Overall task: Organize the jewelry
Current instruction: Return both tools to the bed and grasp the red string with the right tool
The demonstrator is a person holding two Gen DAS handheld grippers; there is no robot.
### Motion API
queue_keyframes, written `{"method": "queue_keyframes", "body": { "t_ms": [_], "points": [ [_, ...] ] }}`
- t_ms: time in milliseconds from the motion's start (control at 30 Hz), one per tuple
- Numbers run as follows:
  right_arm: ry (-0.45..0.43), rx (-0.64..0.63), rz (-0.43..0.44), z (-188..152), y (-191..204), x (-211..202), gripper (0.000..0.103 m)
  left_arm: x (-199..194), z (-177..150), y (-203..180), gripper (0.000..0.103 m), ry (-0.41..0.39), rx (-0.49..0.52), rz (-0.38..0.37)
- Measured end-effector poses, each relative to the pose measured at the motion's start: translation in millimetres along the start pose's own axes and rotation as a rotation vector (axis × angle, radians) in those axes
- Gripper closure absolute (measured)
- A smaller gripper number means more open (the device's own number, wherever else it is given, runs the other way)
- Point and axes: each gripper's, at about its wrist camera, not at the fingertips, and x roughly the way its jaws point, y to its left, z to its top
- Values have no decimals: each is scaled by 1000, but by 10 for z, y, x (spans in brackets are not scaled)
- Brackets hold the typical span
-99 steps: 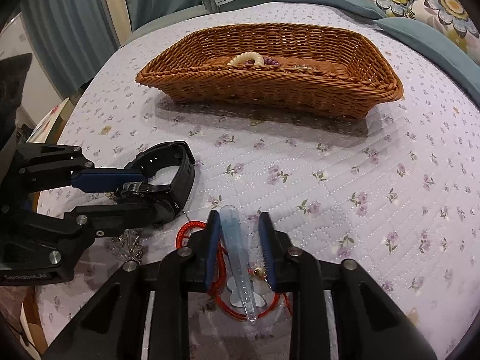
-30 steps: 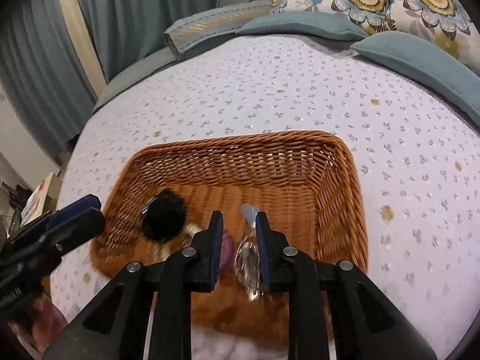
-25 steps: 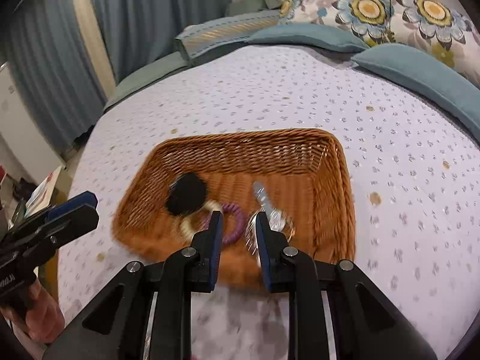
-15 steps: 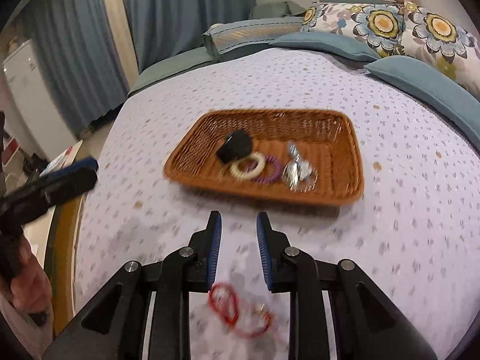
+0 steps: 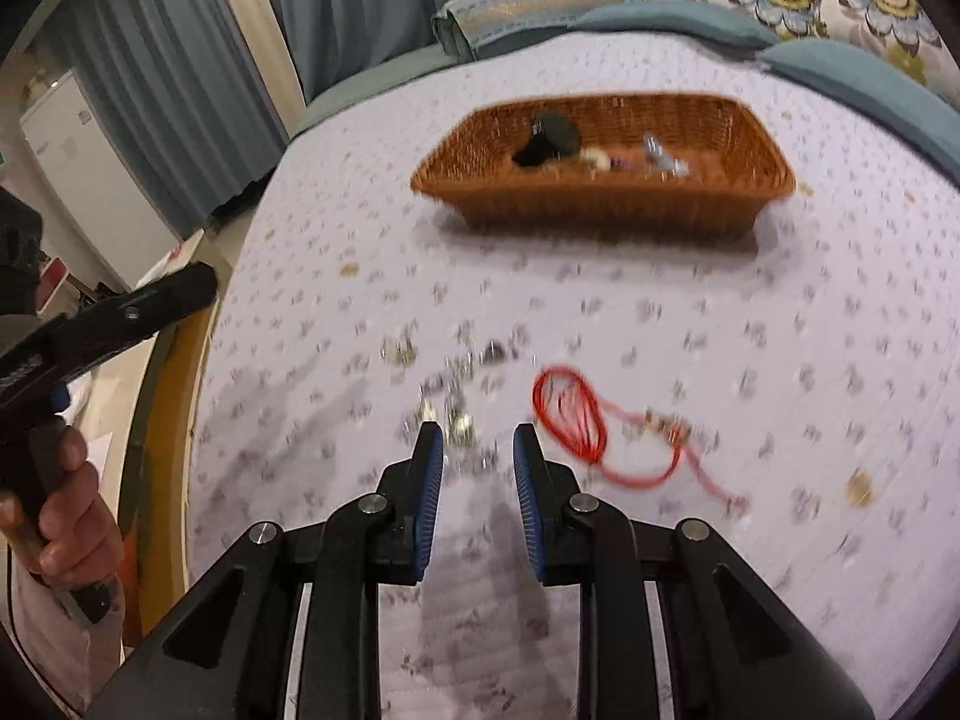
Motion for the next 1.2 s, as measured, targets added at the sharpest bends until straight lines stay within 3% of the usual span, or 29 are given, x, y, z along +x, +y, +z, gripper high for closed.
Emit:
{"method": "queue_keyframes", "body": {
  "t_ms": [333,400,500,700,1067,1167,1200],
  "points": [
    [1,24,-9,-144,-249,-29,76,750,-307,160,56,150,6,51],
    [4,23,-27,-126,-293,-12,76,837,-312,126,56,162,23,59],
    [13,6,-62,-75,-322,45,67,937,-274,72,56,179,58,71],
    [37,-60,-129,25,-292,235,67,1122,-217,-14,56,207,118,81],
    [64,-66,-141,60,-312,463,67,1233,-199,-68,57,217,168,96],
    [60,-72,-153,64,-293,494,67,1262,-198,-103,66,215,189,125],
    [58,-80,-164,63,-271,501,67,1268,-199,-112,74,213,194,133]
  ]
}}
